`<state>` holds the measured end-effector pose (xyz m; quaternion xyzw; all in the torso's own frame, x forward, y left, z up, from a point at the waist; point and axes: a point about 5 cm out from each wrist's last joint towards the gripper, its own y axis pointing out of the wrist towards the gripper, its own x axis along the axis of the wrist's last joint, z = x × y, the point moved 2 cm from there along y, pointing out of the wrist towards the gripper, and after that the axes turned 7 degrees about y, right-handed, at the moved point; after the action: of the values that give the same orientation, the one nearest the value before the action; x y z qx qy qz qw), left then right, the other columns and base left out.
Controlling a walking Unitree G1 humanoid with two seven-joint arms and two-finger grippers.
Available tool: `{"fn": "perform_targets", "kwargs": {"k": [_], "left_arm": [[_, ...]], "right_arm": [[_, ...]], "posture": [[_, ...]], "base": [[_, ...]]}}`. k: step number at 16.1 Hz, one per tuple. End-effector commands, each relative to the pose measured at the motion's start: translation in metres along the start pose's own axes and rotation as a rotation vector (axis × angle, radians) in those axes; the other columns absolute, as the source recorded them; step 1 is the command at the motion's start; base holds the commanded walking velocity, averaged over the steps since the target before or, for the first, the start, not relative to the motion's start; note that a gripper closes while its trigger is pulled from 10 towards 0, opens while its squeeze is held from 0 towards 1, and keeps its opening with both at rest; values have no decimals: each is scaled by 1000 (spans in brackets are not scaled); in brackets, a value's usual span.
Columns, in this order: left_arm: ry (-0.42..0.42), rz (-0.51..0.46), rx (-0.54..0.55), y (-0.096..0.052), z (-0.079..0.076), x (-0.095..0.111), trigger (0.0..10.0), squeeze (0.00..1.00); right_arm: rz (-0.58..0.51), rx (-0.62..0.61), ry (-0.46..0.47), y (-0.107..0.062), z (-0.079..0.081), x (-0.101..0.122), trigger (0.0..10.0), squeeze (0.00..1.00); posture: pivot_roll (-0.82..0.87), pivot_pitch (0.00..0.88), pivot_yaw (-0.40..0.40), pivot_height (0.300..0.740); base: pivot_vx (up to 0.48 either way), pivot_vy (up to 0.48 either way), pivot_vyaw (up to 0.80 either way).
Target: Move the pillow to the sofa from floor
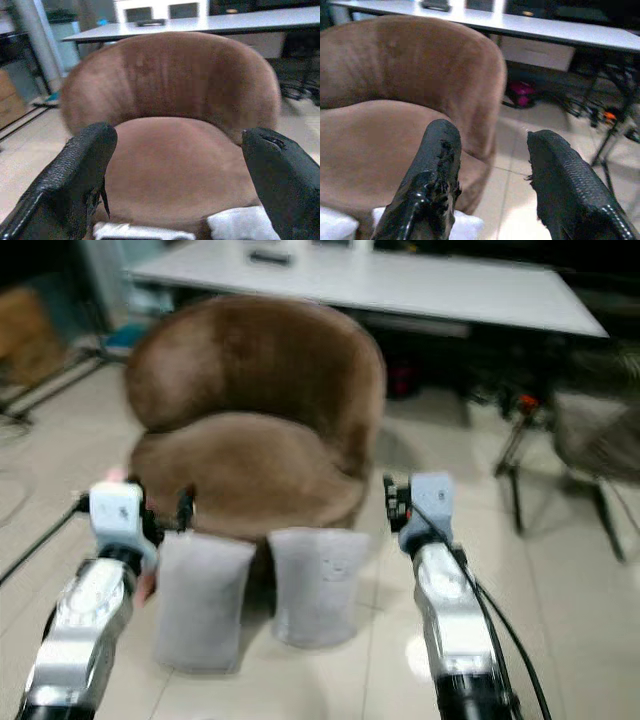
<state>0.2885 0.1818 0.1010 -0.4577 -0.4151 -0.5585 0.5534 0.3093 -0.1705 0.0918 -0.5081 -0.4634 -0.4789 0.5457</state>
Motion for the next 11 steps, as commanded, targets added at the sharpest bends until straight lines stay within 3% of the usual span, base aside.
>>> {"fn": "perform_targets", "kwargs": {"k": [1, 3, 7, 9, 11], "left_arm": [[-1, -10, -23, 4, -6, 3, 10000, 0], [-1, -9, -30, 5, -7, 3, 10000, 0], [1, -8, -39, 7, -8, 3, 10000, 0], [1, -10, -45, 8, -10, 4, 10000, 0], [1, -9, -45, 7, -10, 3, 10000, 0]], "right_arm": [[-3, -23, 0, 1, -5, 2, 10000, 0], [-5, -62, -6, 0, -12, 2, 10000, 0], [-18, -71, 2, -1, -12, 5, 10000, 0], [-13, 12, -156, -2, -3, 5, 10000, 0], [-17, 33, -193, -1, 1, 6, 10000, 0]], "posture": [[33, 0, -7, 740], [28, 0, 1, 740], [16, 0, 14, 740], [15, 0, 13, 740], [19, 0, 7, 740]], "base": [[296, 0, -781], [294, 0, -709], [297, 0, 0], [291, 0, 616], [281, 0, 800]]}}
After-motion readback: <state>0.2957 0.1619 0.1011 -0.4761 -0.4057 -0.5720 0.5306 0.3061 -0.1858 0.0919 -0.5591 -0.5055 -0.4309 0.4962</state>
